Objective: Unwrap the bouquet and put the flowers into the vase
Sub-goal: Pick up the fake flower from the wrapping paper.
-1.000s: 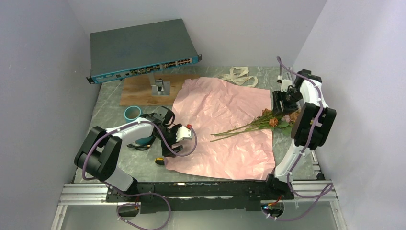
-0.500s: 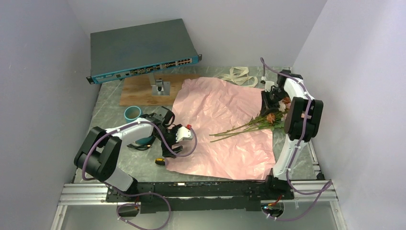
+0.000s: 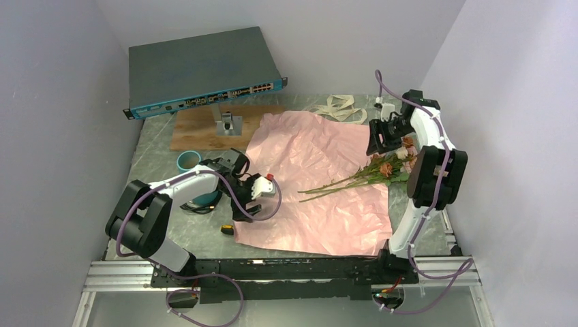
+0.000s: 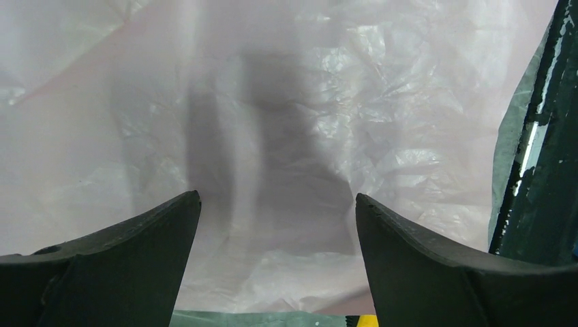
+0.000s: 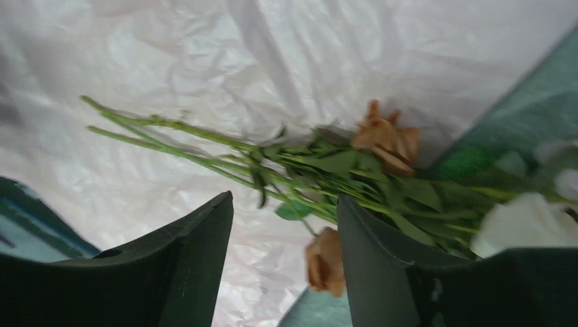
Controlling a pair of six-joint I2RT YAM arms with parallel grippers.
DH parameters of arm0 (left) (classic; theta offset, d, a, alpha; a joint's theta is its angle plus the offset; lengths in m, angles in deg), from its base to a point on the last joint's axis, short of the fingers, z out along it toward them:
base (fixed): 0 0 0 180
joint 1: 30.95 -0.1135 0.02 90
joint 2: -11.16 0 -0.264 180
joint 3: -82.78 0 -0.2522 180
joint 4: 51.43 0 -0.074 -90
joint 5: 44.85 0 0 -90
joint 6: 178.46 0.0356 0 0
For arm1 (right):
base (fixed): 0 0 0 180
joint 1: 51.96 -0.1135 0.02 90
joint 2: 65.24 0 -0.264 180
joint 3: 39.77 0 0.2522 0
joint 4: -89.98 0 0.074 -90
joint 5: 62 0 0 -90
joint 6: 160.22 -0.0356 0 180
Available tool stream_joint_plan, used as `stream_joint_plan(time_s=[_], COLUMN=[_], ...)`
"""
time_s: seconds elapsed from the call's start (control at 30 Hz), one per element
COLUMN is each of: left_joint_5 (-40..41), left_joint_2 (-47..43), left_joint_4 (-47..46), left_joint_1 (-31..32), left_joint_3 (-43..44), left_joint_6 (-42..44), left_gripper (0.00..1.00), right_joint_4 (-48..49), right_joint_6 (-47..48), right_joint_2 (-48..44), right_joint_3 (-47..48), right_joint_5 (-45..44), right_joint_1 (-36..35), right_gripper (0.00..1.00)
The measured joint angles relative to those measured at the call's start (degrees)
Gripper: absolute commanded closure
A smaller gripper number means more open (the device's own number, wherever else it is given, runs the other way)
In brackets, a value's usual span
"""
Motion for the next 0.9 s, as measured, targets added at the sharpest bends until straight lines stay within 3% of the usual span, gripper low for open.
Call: stream_joint_plan(time_s=[0.13,0.23,0.47,0.63,0.83,0.9], left_joint_5=[0.0,0.0,0.0,0.0,0.1,0.1], left_joint_2=[0.0,0.0,0.0,0.4,2.3,3.1], left_joint_4=[0.1,0.0,0.1,0.1,0.1,0.1], left_joint_1=[0.0,0.0,0.0,0.0,0.0,0.0], left_joint_3=[1.0,1.2,1.2,1.2,1.7,2.2], left_joint_6=[-0.1,-0.1,-0.9,-0.9,-0.9,-0.9], left_gripper=[0.09,0.09,0.09,0.08,0.09,0.08], right_joint_4=[-0.3,0.2,2.8,4.9,7.7,8.0], right_joint_6=[1.0,-0.6,-8.4,-12.9,-16.7,-17.6], right_joint_2=[-0.3,-0.3,3.7,10.3,11.1,11.1], right_joint_3=[0.0,-0.6,-3.1,-1.8,-1.6,-1.6], right_joint_5=[-6.7,-11.0,-14.8,-11.4,-4.2,-1.7], right_joint_1=[2.5,4.5,5.2,4.5,4.1,4.0], right_gripper=[0.32,0.21,0.23,0.4,1.0,1.0])
